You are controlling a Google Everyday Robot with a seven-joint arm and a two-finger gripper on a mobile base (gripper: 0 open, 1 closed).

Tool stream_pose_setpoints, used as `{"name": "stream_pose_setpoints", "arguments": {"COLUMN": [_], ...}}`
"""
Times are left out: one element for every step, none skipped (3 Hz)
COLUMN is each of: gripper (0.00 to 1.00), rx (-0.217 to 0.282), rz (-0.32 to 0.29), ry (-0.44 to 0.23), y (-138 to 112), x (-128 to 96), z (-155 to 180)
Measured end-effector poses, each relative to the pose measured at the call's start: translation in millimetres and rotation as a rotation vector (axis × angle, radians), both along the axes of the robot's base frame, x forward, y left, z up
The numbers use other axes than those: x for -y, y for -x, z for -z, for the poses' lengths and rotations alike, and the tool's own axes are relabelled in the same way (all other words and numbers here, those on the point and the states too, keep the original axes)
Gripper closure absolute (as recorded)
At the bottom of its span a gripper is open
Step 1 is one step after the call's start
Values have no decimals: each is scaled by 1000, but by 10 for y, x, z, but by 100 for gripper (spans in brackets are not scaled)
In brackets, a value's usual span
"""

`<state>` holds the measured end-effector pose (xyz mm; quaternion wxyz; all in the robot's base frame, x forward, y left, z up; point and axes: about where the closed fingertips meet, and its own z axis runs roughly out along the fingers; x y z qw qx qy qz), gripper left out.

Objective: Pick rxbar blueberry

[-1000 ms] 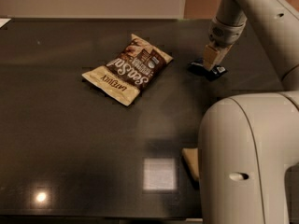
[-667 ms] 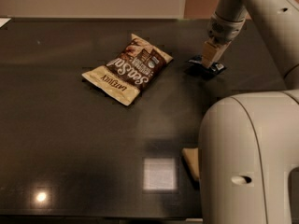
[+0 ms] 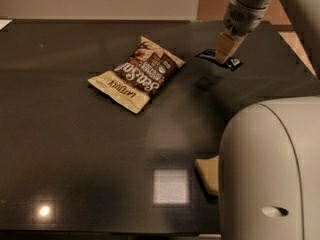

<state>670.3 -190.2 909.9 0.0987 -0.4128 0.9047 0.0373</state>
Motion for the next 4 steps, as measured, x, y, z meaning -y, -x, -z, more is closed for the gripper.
{"name": "stream_pose_setpoints", "arguments": {"gripper": [100, 100, 100, 100], "rx": [13, 30, 70, 106], "rz": [-30, -39, -51, -47], "ry": [1, 0, -15, -22], "y": [155, 332, 606, 504], "x": [-55, -67, -59, -89], "z": [-188, -391, -707, -715]}}
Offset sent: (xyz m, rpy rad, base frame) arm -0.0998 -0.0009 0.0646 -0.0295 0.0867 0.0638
